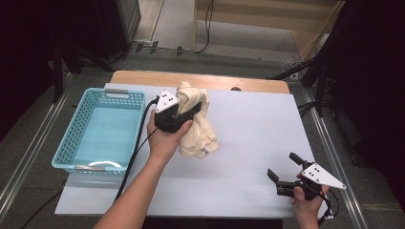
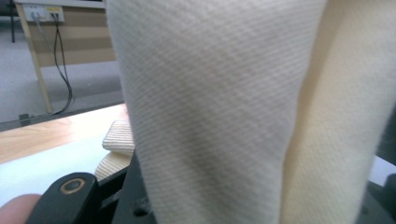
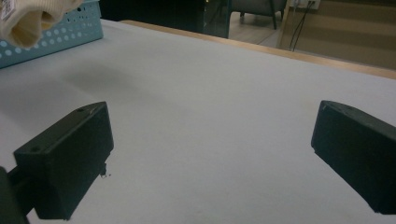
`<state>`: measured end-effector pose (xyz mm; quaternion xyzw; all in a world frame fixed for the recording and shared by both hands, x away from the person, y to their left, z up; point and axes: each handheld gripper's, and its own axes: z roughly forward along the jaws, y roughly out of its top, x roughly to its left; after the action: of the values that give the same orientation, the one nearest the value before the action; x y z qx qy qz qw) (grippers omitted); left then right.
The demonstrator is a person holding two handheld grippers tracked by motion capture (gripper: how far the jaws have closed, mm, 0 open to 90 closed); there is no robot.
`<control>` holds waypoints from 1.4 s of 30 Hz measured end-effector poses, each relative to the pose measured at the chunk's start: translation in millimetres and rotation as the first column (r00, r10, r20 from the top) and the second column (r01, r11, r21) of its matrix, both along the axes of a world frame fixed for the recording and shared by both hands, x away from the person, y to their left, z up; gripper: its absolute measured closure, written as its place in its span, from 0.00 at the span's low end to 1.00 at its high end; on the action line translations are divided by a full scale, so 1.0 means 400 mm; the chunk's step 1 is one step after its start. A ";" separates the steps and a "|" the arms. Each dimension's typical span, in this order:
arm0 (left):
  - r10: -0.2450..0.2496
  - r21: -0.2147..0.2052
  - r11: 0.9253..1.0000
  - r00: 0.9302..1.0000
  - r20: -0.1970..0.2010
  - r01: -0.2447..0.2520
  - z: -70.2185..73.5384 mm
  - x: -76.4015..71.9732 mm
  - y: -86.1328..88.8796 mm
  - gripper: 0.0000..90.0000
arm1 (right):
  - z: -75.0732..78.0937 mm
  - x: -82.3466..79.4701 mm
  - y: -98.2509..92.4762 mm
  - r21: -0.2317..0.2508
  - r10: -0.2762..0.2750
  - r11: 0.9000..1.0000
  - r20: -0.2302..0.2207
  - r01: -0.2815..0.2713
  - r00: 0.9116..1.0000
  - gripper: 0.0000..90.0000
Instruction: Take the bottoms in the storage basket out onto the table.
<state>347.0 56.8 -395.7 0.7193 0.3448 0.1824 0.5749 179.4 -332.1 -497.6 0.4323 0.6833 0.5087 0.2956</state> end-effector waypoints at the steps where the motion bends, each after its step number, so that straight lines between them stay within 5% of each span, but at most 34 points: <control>1: -0.003 0.000 1.000 1.000 -0.002 0.003 -0.003 0.000 -0.002 0.70 | 0.000 0.000 0.000 0.000 0.000 1.000 0.000 0.000 1.000 0.00; 21: -0.074 0.062 0.995 0.995 -0.074 0.078 -0.079 -0.004 -0.082 0.68 | -0.003 0.002 0.001 0.000 0.003 1.000 -0.001 -0.003 1.000 0.00; 42: -0.117 0.119 0.983 0.974 -0.192 0.142 -0.171 -0.004 -0.141 0.62 | -0.004 0.001 0.002 -0.006 0.007 1.000 -0.006 -0.007 1.000 0.00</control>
<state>345.5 0.2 -464.1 0.7906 0.3360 0.0995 0.5021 179.8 -331.1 -499.4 0.4306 0.6872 0.5064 0.2931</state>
